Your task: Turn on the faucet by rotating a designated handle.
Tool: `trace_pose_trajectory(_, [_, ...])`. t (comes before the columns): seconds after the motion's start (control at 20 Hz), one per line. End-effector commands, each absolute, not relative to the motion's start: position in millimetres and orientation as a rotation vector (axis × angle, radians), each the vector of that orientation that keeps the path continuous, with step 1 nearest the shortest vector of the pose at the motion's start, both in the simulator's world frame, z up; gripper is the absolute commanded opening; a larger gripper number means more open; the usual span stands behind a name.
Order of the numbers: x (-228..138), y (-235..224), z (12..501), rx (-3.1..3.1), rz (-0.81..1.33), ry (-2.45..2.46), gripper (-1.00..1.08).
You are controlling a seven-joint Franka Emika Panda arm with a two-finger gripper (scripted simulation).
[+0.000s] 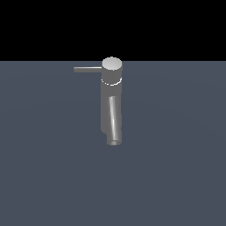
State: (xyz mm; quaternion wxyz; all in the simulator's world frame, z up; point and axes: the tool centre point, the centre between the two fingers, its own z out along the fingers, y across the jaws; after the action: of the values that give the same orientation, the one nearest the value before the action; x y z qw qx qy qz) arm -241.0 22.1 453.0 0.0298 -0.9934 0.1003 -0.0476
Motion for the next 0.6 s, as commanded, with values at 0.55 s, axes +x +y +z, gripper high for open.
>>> trace_pose_trajectory(0.55, [-202,58,396,-2.839,-0.282,0.816,-1.00])
